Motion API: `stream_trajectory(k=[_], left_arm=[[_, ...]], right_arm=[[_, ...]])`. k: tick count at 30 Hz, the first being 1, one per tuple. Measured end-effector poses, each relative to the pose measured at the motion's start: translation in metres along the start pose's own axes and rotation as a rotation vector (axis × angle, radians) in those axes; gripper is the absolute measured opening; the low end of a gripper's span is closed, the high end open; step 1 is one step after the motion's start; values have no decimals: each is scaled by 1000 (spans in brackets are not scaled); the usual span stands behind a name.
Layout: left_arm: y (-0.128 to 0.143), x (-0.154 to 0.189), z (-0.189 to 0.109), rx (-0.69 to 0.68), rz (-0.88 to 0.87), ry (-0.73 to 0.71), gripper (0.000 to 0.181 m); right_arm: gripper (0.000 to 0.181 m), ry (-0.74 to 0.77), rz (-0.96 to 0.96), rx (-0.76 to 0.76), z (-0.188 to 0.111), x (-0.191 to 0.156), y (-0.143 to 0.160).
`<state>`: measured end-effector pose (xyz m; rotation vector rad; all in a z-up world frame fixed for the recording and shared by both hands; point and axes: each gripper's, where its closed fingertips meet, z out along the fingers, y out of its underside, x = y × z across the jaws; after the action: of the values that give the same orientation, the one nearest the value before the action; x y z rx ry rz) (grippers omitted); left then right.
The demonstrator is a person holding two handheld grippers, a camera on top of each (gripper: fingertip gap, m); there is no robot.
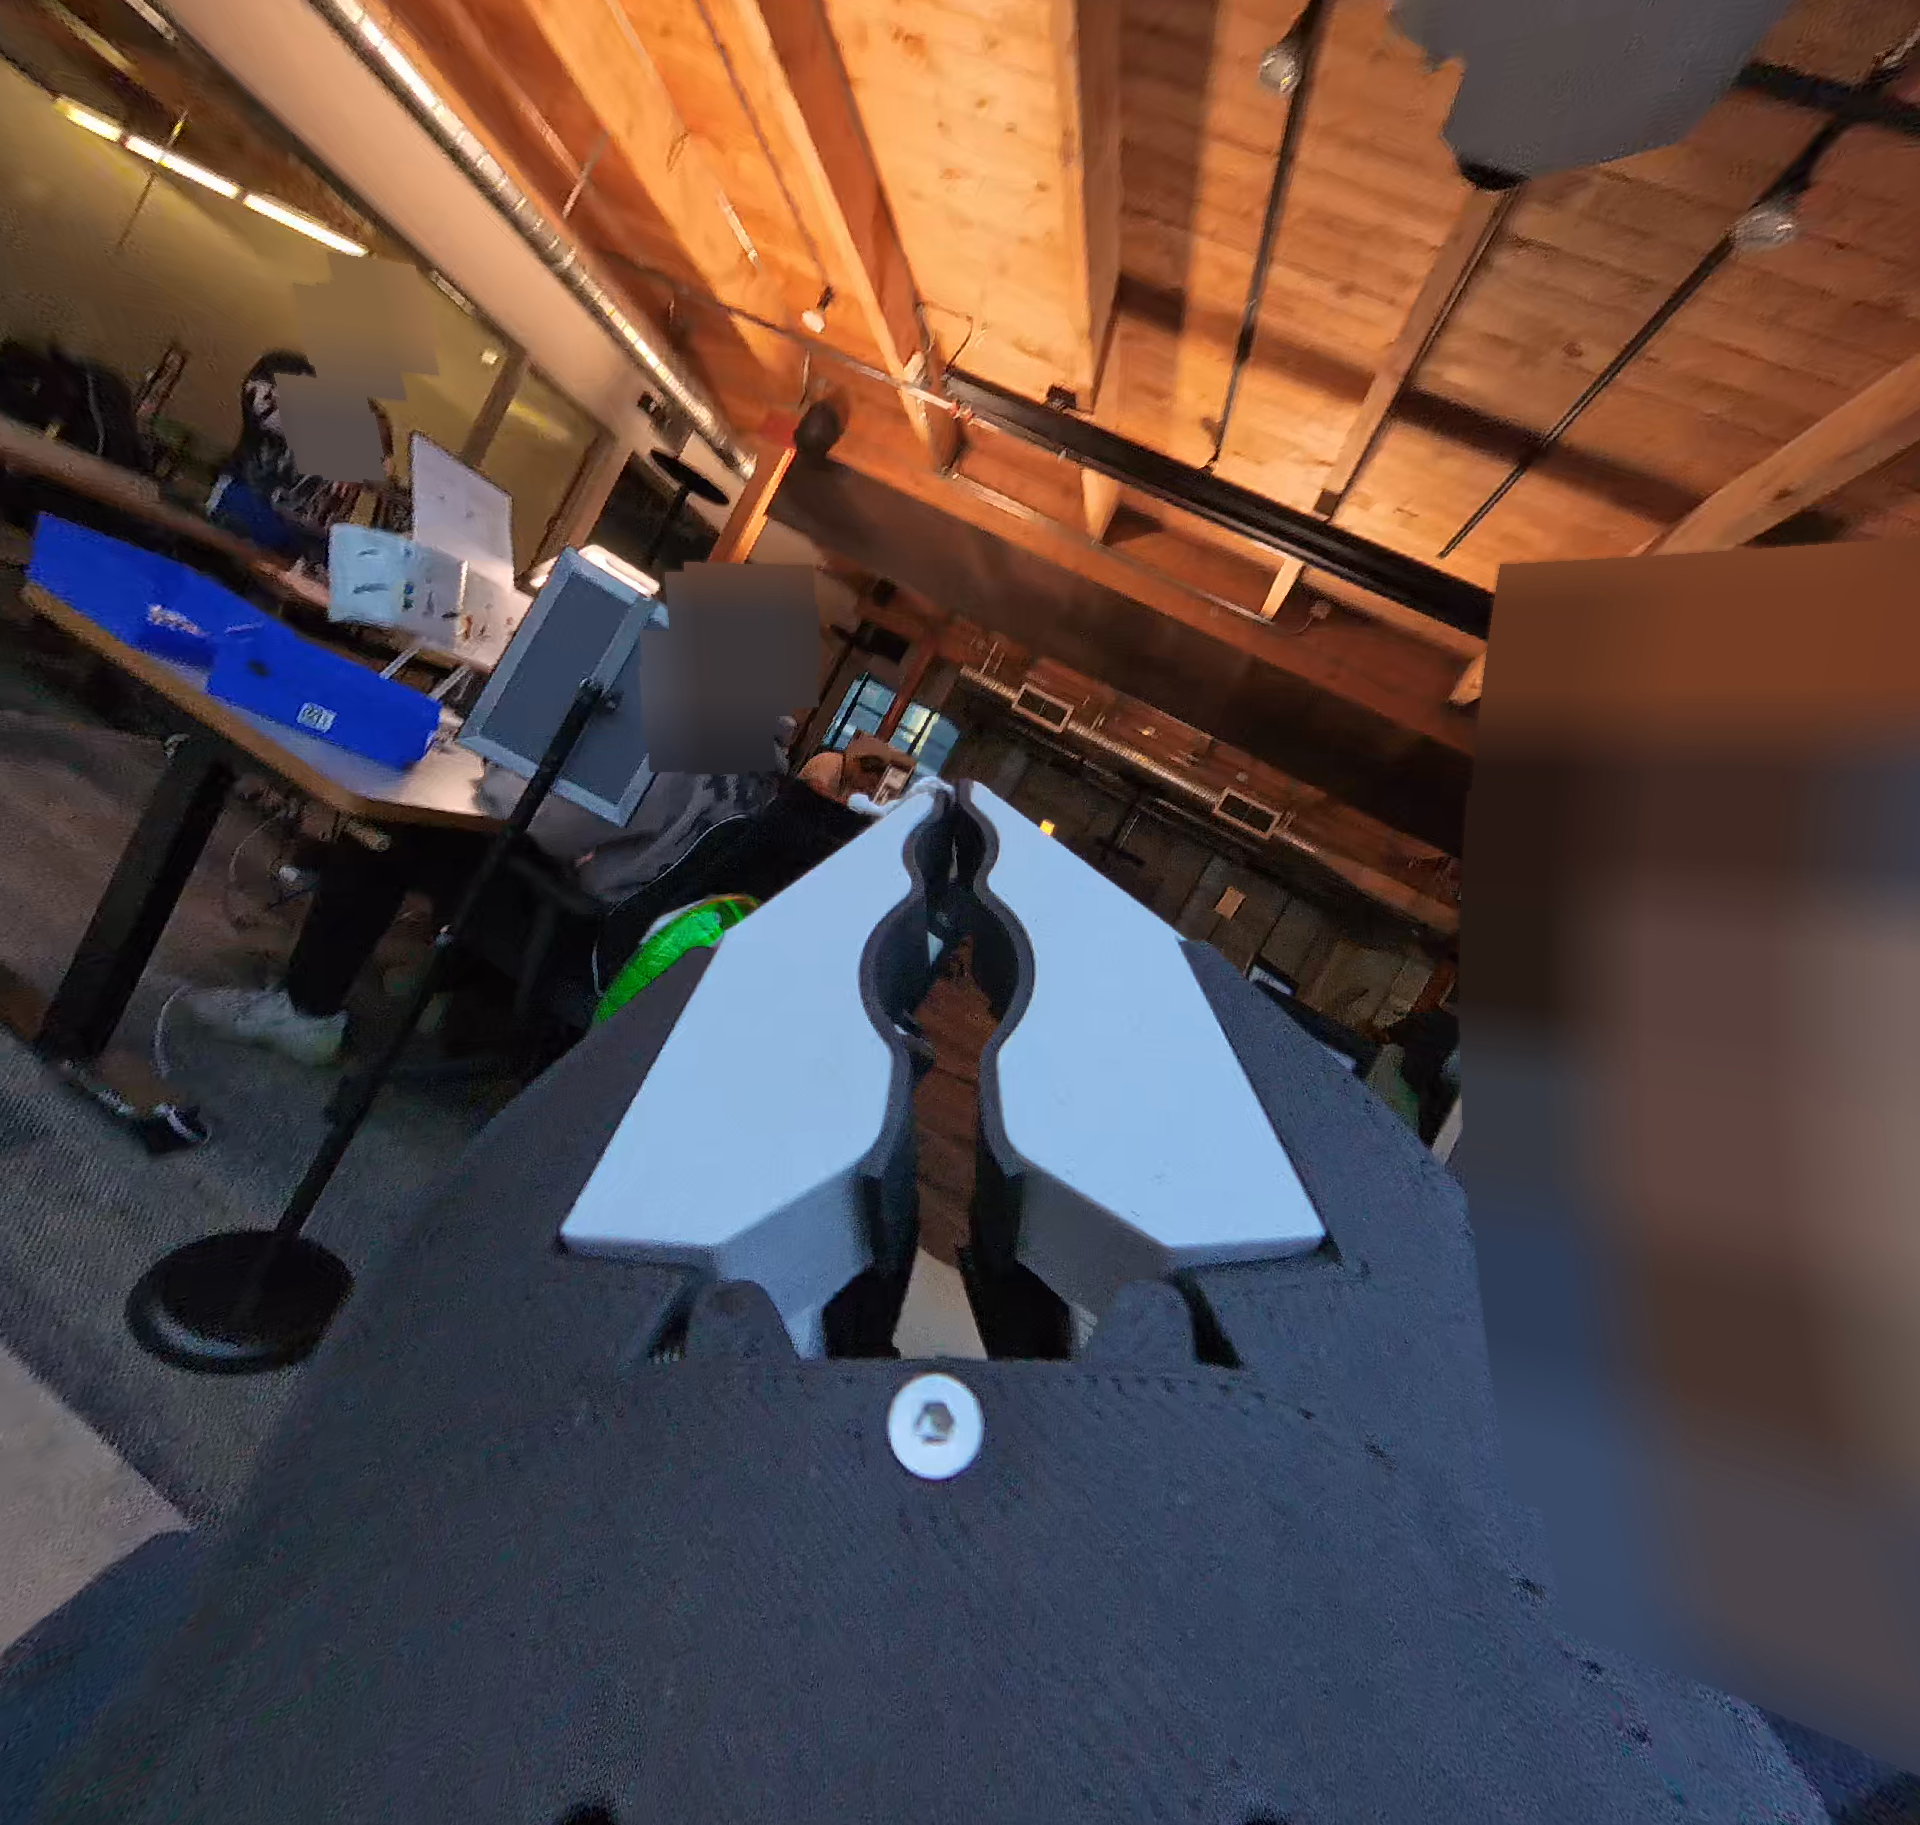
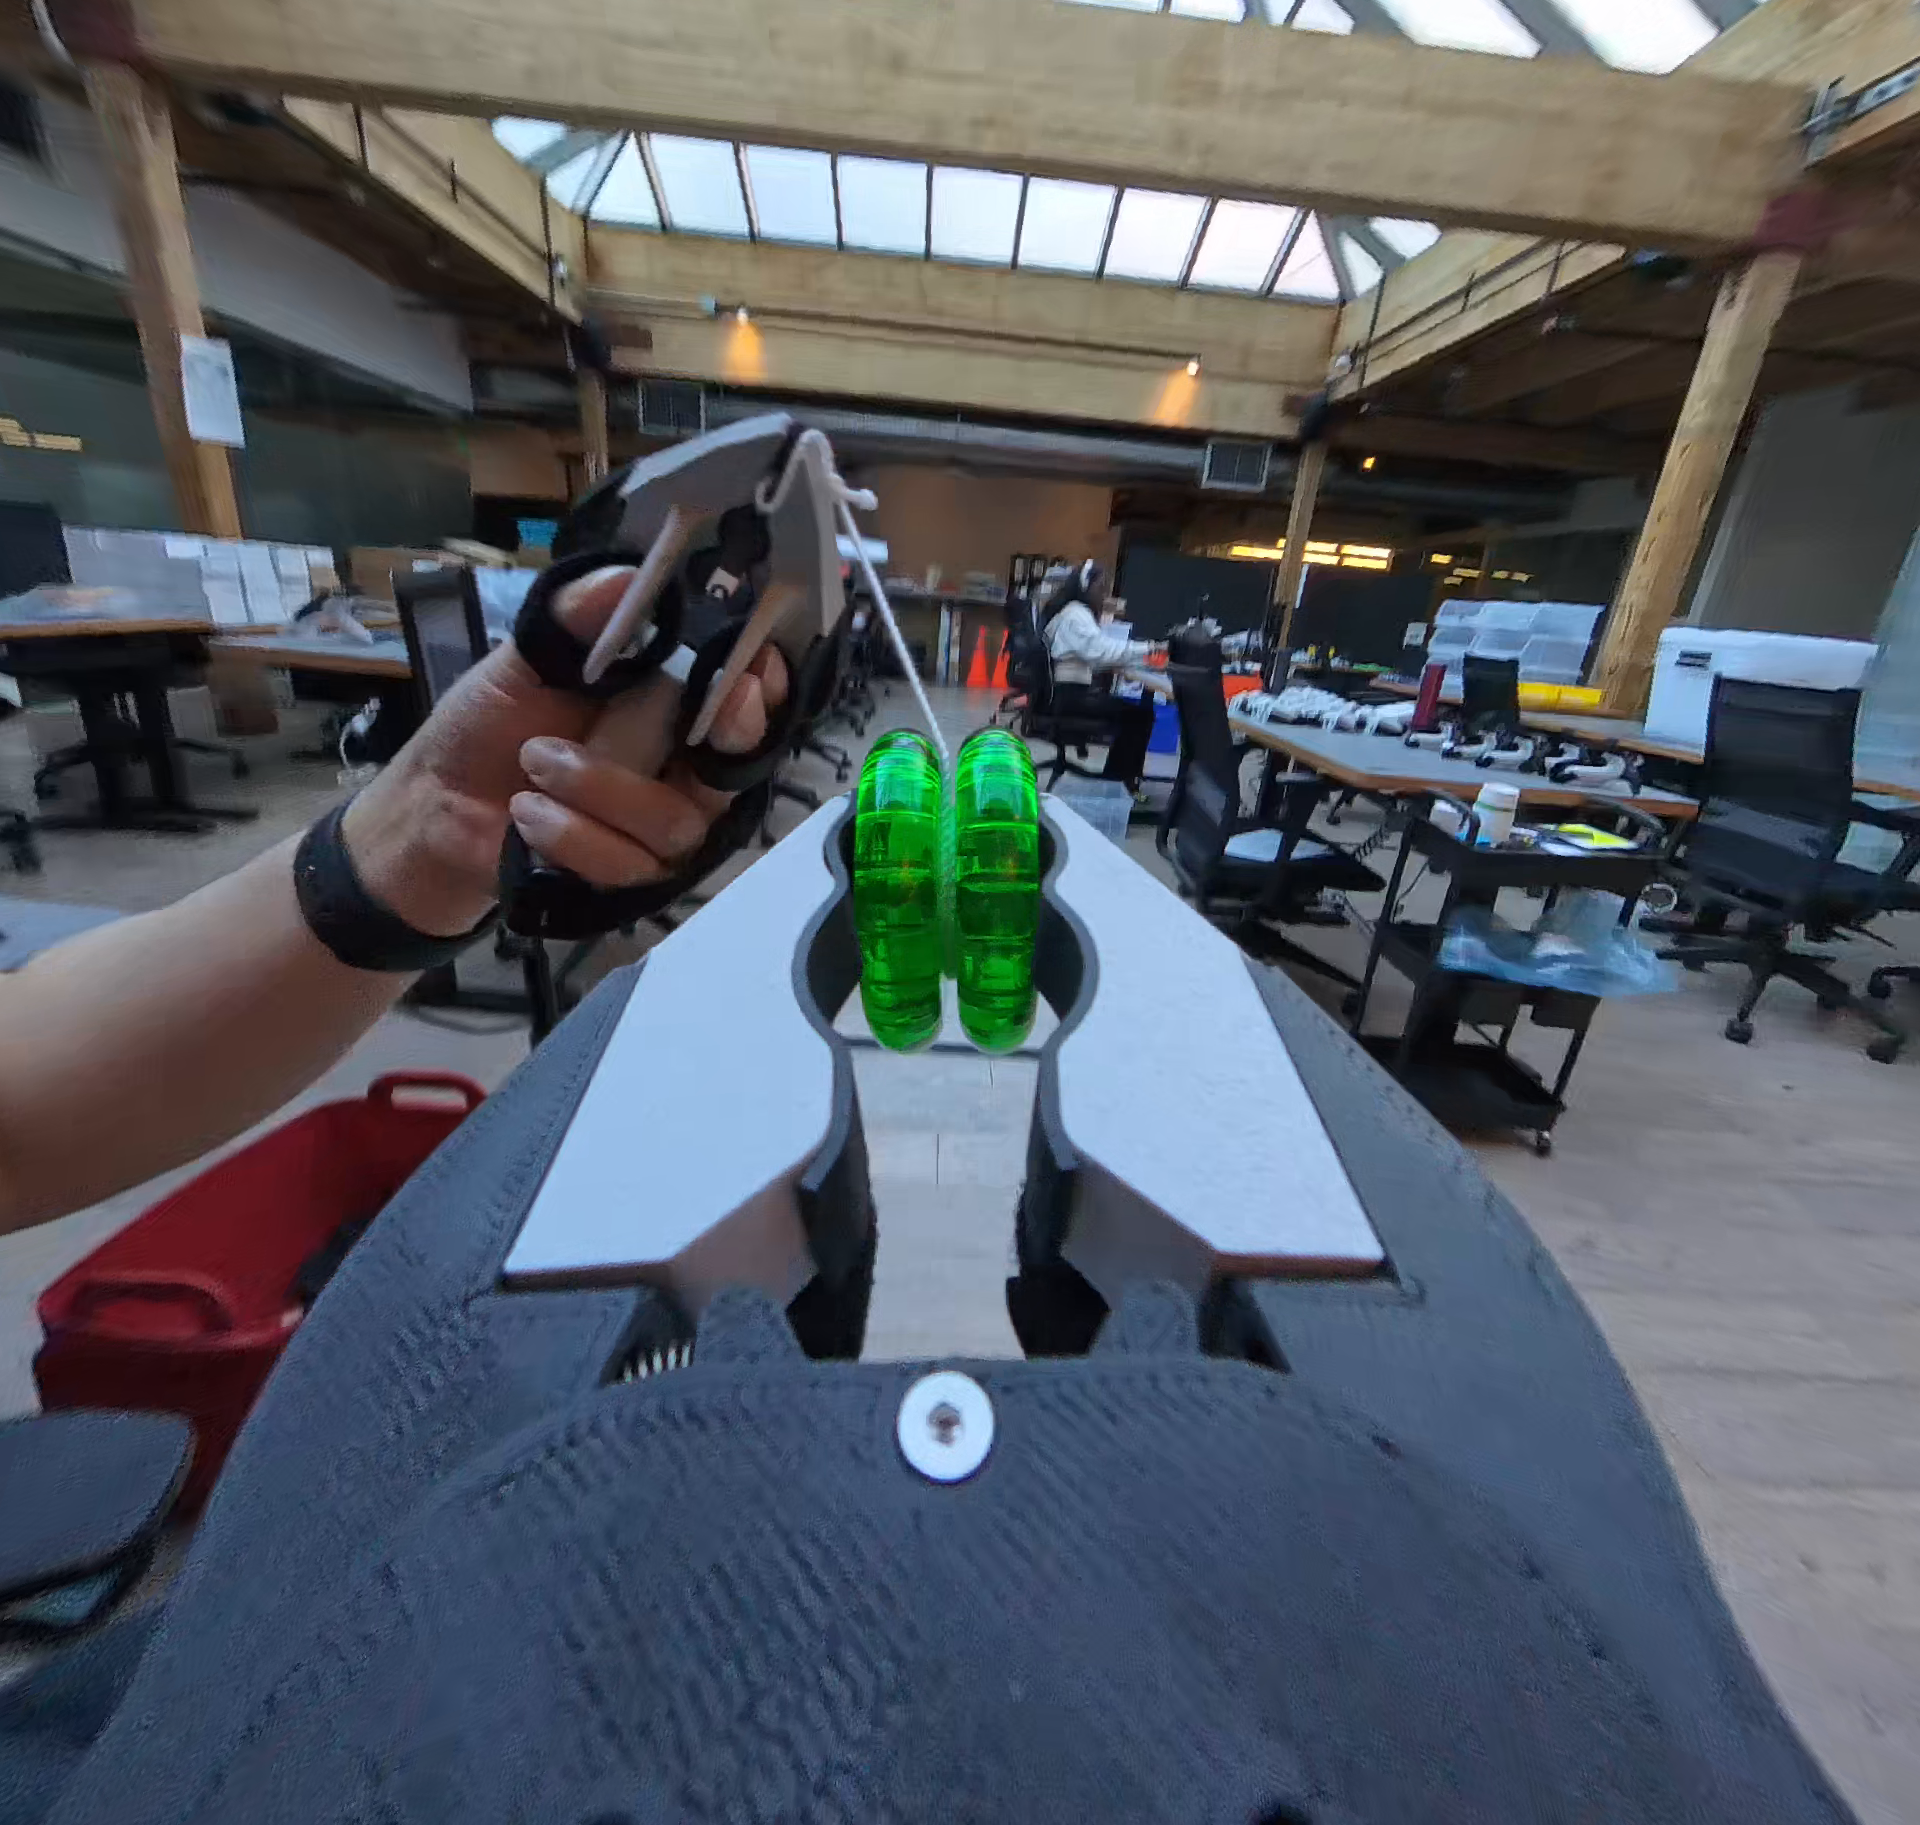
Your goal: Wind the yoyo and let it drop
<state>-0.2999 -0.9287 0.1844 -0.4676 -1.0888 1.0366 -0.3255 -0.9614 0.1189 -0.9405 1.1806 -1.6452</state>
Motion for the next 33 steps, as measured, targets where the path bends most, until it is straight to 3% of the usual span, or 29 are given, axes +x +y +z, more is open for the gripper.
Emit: stream_trajectory(k=[4, 6, 10, 12, 18, 21, 24, 27, 29, 33], left_arm=[[-51, -50, 56, -88, -71, -81, 0], [-60, -91, 83, -262, -44, -163, 0], [-81, -181, 108, -726, 150, -416, 0], [-105, -222, 113, -926, 295, -530, 0], [-216, -328, 154, -1151, 616, -737, 0], [-285, -364, 168, -1275, 823, -870, 0], [-339, -369, 203, -1322, 944, -873, 0], [-407, -359, 236, -1382, 1149, -941, 0], [-455, -338, 262, -1422, 1371, -957, 0], [-527, -284, 315, -1309, 1712, -946, 0]], right_arm=[[25, -18, 252, 263, 3, 60, -42], [26, 160, 311, 290, 6, 120, -43], [26, 370, -11, 113, 24, 206, -38], [26, 450, -98, 63, 34, 250, -37], [26, 632, -99, 15, 83, 395, -25], [26, 676, -48, 28, 113, 446, -39], [26, 703, -34, 14, 148, 479, -78], [26, 702, 8, 27, 179, 504, -139], [27, 707, 29, 30, 196, 518, -185], [27, 710, 11, 11, 227, 532, -268]])
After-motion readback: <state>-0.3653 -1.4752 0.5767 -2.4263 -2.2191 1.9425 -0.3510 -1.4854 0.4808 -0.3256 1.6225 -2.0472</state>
